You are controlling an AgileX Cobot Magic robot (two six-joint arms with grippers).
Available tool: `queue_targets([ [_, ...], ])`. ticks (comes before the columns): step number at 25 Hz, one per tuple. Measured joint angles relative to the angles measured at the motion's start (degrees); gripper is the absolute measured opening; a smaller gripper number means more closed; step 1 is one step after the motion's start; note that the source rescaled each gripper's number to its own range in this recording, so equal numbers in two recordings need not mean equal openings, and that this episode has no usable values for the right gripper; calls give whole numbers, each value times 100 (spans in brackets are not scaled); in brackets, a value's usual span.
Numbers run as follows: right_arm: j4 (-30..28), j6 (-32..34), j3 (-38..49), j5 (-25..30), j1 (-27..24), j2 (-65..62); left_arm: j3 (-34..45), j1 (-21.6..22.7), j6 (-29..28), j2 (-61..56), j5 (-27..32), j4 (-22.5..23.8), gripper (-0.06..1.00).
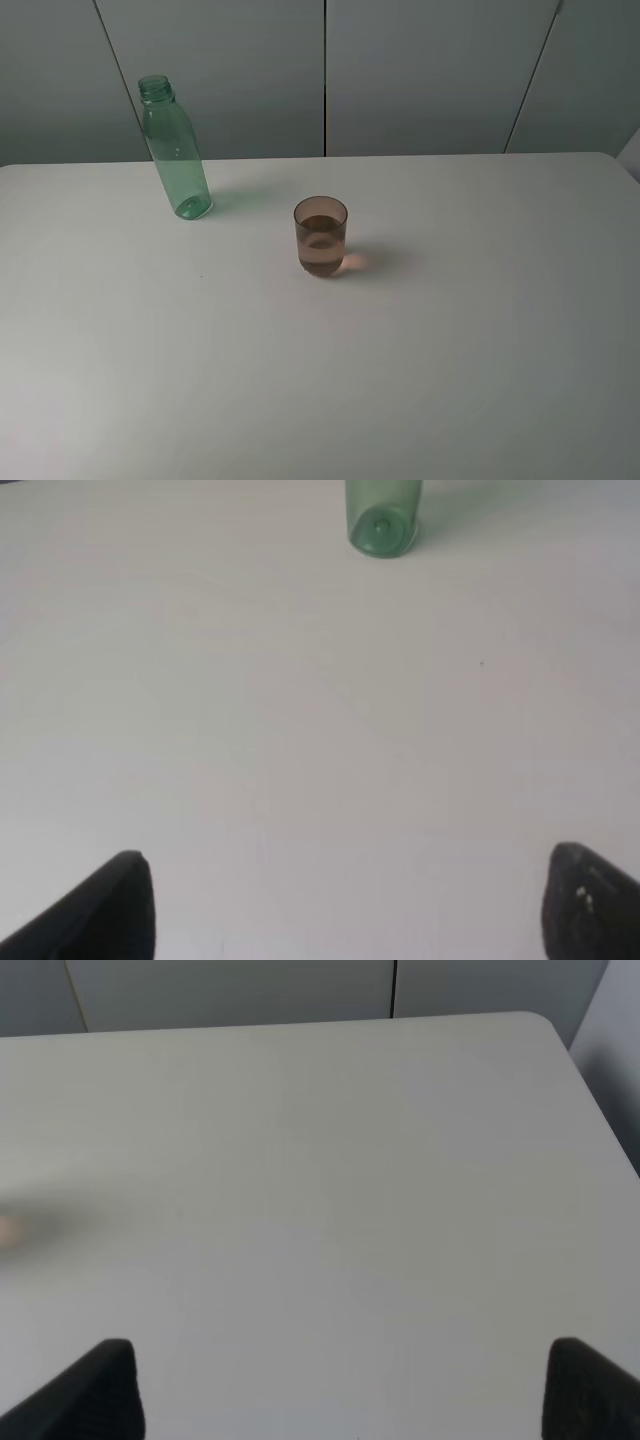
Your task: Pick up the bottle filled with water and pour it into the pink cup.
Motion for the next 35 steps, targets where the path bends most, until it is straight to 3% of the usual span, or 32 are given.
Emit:
queue_targets([
  [4,0,0,0,0,0,0,296,369,84,-546,76,-25,97],
  [9,0,0,0,0,0,0,483,932,671,-855,61,-329,95],
  [23,0,0,0,0,0,0,493,980,758,-1552,71,-408,94],
  [35,0,0,0,0,0,0,493,980,420,-1552,71,-241,94],
])
